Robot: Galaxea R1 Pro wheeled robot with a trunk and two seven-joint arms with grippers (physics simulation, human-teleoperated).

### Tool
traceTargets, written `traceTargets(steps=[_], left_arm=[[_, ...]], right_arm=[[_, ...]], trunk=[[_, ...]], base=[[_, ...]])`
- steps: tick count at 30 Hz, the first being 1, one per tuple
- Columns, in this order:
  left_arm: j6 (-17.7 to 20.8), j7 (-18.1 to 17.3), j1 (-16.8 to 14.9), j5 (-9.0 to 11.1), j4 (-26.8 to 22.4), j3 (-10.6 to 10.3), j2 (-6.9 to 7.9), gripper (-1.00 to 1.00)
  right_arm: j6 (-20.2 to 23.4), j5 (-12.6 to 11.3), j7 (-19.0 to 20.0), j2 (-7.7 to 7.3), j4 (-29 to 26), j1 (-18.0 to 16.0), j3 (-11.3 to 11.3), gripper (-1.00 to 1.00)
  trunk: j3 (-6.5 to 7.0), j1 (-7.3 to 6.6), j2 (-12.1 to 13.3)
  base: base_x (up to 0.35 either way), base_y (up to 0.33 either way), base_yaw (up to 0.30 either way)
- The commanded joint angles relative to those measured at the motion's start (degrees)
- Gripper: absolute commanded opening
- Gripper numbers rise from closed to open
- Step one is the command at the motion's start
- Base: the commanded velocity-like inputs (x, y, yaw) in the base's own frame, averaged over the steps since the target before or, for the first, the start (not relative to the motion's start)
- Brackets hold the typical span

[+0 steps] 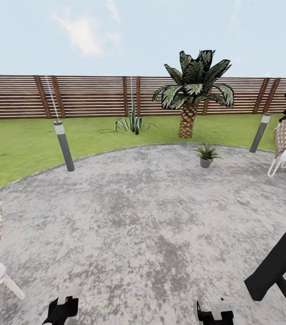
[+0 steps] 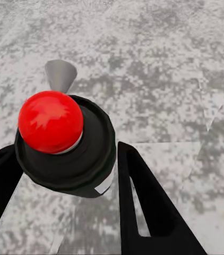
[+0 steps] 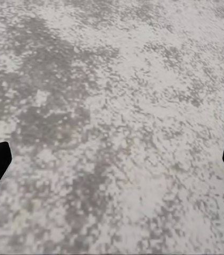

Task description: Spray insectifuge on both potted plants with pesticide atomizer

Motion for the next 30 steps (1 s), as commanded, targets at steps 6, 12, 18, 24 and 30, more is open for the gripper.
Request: traceTargets(steps=[6, 12, 18, 24, 30], left_arm=[[-0.2, 0.3, 0.0, 0.4, 0.0, -0.5, 0.03, -1.00], [-0.2, 0.3, 0.0, 0.4, 0.0, -0.5, 0.03, -1.00], [-0.2, 0.3, 0.0, 0.4, 0.0, -0.5, 0.03, -1.00], [-0.2, 0.3, 0.0, 0.4, 0.0, -0.5, 0.03, -1.00], [-0.2, 0.3, 0.0, 0.4, 0.0, -0.5, 0.03, -1.00]], right_arm=[[-0.2, 0.6, -0.2, 0.02, 0.1, 0.0, -0.4, 1.00], [-0.2, 0.7, -0.2, 0.02, 0.1, 0.0, -0.4, 1.00], [-0.2, 0.7, -0.2, 0.10, 0.1, 0.0, -0.4, 1.00], [-0.2, 0.7, -0.2, 0.10, 0.1, 0.0, -0.4, 1.00], [-0.2, 0.7, -0.2, 0.10, 0.1, 0.0, -0.4, 1.00]], trunk=[[-0.05, 0.02, 0.0], [-0.05, 0.02, 0.0], [-0.05, 0.02, 0.0], [-0.05, 0.02, 0.0], [-0.05, 0.02, 0.0]], base=[[0.335, 0.000, 0.000], [0.335, 0.000, 0.000], [0.335, 0.000, 0.000], [0.335, 0.000, 0.000], [0.335, 0.000, 0.000]])
